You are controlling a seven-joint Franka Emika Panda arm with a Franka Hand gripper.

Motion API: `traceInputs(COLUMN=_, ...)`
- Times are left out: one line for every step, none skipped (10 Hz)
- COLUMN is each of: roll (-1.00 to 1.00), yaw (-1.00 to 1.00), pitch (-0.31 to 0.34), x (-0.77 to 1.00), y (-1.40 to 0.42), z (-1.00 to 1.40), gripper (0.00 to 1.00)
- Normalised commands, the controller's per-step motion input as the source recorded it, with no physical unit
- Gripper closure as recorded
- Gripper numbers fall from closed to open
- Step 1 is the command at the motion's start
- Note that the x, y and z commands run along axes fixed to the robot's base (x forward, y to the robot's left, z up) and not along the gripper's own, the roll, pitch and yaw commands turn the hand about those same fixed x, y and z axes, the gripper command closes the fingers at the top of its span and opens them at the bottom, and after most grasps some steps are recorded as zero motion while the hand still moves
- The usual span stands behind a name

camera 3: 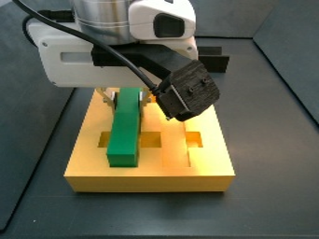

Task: Pick up the green object. Move up. Move to above the board. Insert the green object.
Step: Insert the green object.

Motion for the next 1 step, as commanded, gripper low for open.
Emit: traceInputs(roll=0.0, yaw=0.0, pitch=0.0, x=0.0, y=0.0, z=0.0, gripper=1.0)
